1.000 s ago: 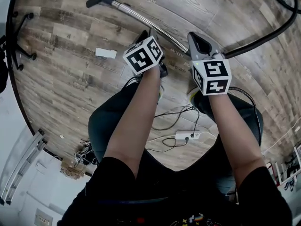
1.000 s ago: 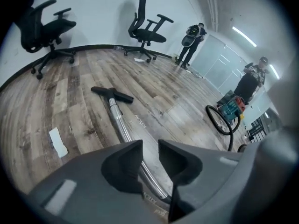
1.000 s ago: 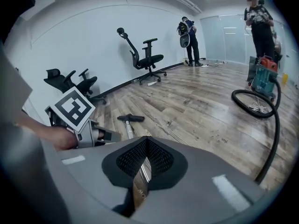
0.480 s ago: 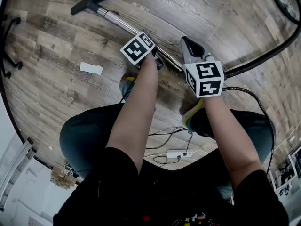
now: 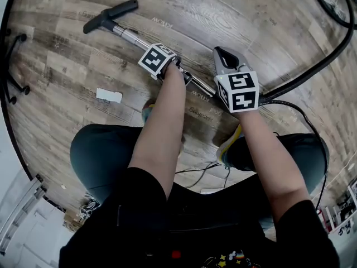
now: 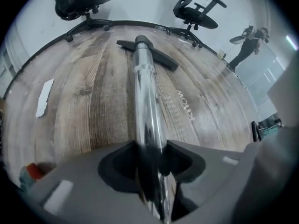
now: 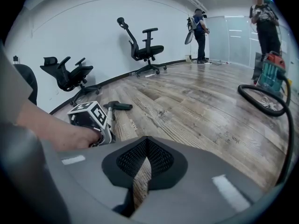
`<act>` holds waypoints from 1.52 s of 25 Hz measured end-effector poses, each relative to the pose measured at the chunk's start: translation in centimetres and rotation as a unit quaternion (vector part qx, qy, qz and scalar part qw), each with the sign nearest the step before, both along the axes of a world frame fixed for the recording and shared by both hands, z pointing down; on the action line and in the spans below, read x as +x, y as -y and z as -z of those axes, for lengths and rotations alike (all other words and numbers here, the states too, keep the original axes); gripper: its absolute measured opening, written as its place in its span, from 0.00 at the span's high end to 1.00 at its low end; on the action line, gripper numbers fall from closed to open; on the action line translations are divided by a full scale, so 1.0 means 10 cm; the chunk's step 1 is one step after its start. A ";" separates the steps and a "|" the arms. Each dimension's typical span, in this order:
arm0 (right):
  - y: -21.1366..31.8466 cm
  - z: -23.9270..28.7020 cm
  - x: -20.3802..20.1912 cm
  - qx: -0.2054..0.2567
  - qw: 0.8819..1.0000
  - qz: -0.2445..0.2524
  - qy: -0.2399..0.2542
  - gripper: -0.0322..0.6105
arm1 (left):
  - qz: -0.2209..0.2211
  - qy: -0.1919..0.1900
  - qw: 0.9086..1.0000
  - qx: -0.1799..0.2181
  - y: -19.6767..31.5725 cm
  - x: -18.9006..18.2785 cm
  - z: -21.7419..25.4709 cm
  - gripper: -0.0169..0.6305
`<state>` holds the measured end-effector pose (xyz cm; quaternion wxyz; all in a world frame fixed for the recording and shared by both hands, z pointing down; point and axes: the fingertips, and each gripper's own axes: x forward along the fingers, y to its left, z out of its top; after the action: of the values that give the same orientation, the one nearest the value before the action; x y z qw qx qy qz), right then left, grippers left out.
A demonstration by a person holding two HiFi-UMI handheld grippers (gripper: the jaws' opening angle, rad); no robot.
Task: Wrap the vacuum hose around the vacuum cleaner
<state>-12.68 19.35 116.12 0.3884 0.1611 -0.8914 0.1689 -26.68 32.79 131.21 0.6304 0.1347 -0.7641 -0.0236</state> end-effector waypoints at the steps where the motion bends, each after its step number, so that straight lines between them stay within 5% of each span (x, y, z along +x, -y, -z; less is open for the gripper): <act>1: 0.02 0.01 -0.01 0.002 1.000 0.002 -0.002 0.91 | 0.008 0.000 1.000 0.006 0.00 0.00 0.03 0.72; 8: 0.18 0.64 -0.06 -0.012 0.999 -0.032 0.018 0.91 | -0.023 0.024 0.998 0.062 0.27 -0.01 0.86 0.73; 15: 0.17 2.57 0.04 -0.031 0.998 -0.053 0.026 0.91 | -0.133 0.081 0.980 0.125 0.63 -0.20 3.17 0.73; 19: 0.12 3.83 0.06 -0.034 0.996 -0.071 0.037 0.91 | -0.211 0.123 0.960 0.140 0.83 -0.18 4.71 0.73; 23: 0.17 5.03 0.01 -0.019 0.994 -0.093 0.063 0.91 | -0.291 0.178 0.926 0.162 1.10 -0.16 6.16 0.73; 27: 0.03 6.08 -0.06 -0.004 0.990 -0.113 0.086 0.91 | -0.348 0.184 0.899 0.192 1.09 -0.11 7.33 0.73; 33: -0.11 7.27 0.00 0.031 0.983 -0.135 0.119 0.91 | -0.379 0.193 0.873 0.238 0.98 -0.01 8.57 0.73; 38: -0.21 7.50 0.25 0.054 0.973 -0.187 0.121 0.91 | -0.453 0.218 0.829 0.246 1.03 0.19 9.06 0.73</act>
<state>-10.15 21.42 41.17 0.2293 0.3244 -0.8937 0.2083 -24.82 22.46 40.66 0.3333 0.6180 -0.7038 0.1078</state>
